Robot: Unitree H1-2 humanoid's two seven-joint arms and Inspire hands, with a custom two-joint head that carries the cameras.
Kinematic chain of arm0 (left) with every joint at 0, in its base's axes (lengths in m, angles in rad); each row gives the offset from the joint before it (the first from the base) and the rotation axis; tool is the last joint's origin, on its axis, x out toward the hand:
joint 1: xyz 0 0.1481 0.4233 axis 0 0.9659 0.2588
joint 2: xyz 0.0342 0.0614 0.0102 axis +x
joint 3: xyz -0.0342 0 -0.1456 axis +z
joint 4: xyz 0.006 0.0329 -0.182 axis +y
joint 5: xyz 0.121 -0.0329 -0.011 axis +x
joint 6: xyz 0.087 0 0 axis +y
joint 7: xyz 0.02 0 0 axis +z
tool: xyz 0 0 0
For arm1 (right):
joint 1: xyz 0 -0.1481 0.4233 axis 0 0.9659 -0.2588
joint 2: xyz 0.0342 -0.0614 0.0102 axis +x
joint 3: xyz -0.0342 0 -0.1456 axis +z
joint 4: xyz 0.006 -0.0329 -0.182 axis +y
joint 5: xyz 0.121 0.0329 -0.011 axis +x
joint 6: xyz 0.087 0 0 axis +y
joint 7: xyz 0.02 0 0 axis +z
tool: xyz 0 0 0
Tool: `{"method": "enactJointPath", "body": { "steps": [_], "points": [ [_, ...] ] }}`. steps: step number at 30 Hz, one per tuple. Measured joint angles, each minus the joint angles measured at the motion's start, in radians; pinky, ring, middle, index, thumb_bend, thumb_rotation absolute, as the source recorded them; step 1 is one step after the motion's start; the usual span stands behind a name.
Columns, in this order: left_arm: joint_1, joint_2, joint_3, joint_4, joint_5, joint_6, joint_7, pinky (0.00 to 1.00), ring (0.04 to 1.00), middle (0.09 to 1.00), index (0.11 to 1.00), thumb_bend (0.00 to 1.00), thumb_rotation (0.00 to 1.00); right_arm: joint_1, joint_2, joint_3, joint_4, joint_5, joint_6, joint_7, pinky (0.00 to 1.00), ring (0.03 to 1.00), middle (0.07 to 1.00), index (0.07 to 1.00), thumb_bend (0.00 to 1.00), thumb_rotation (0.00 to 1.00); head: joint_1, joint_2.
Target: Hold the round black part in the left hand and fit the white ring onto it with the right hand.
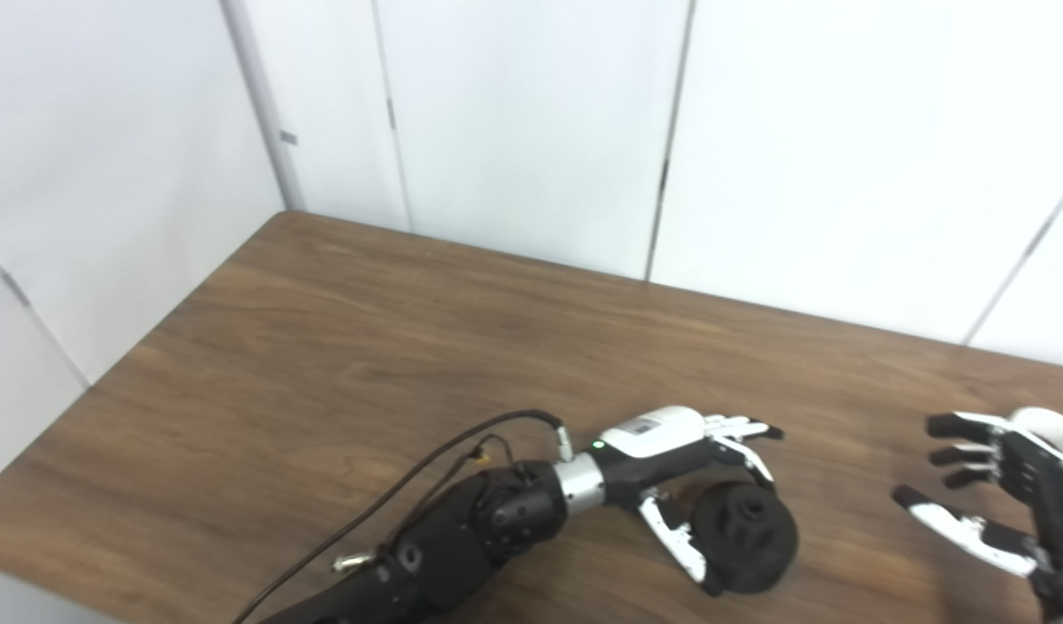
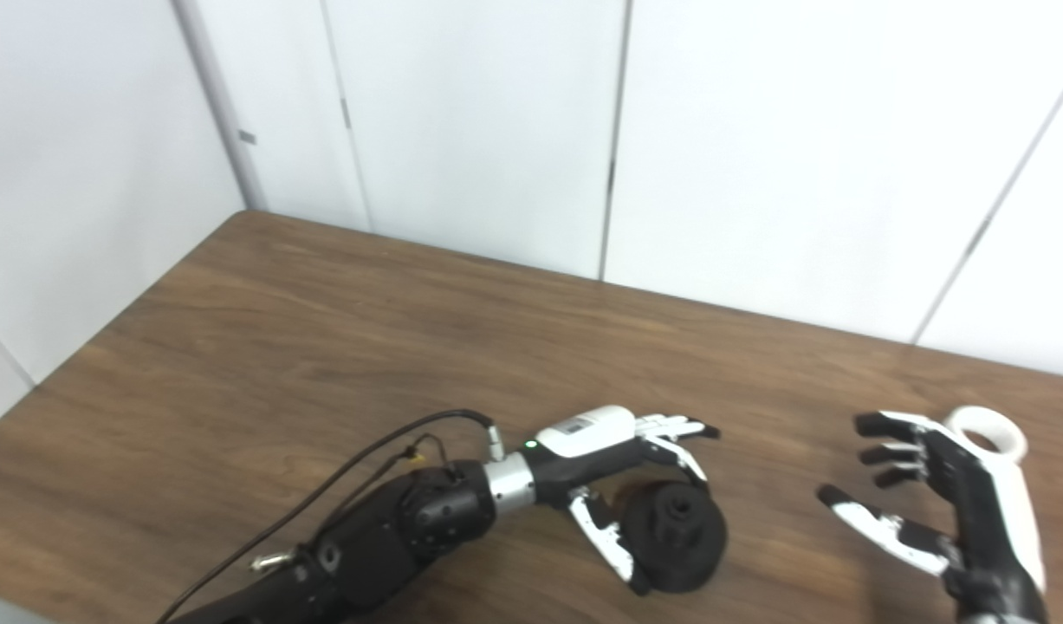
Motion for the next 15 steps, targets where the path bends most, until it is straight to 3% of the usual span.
{"method": "enactJointPath", "body": {
  "steps": [3,4,11,15],
  "points": [
    [0.008,0.017,0.002,-0.021,0.0,0.0,-0.007,1.0,1.0,0.987,0.487,0.52,0.08,-0.003,0.016,0.01,-0.016,-0.023,0.001,-0.002,0.47,0.58,0.672,0.65,0.56,0.06,-0.109,0.005],
    [0.012,0.028,0.003,-0.033,0.0,0.0,-0.012,1.0,1.0,0.985,0.487,0.52,0.08,-0.004,0.024,0.014,-0.02,-0.028,0.003,-0.004,0.47,0.581,0.673,0.65,0.55,0.06,-0.109,0.005],
    [0.037,0.102,0.021,-0.069,-0.01,-0.037,-0.025,0.97,1.0,0.976,0.488,0.52,0.07,-0.008,0.1,0.066,-0.08,-0.104,0.056,-0.018,0.48,0.587,0.673,0.66,0.53,0.07,-0.419,-0.023],
    [0.052,0.139,0.033,-0.072,-0.038,-0.058,-0.033,0.96,1.0,0.972,0.488,0.52,0.07,-0.025,0.133,0.083,-0.089,-0.143,0.085,-0.024,0.47,0.582,0.67,0.662,0.52,0.08,-0.522,-0.038]
  ]
}}
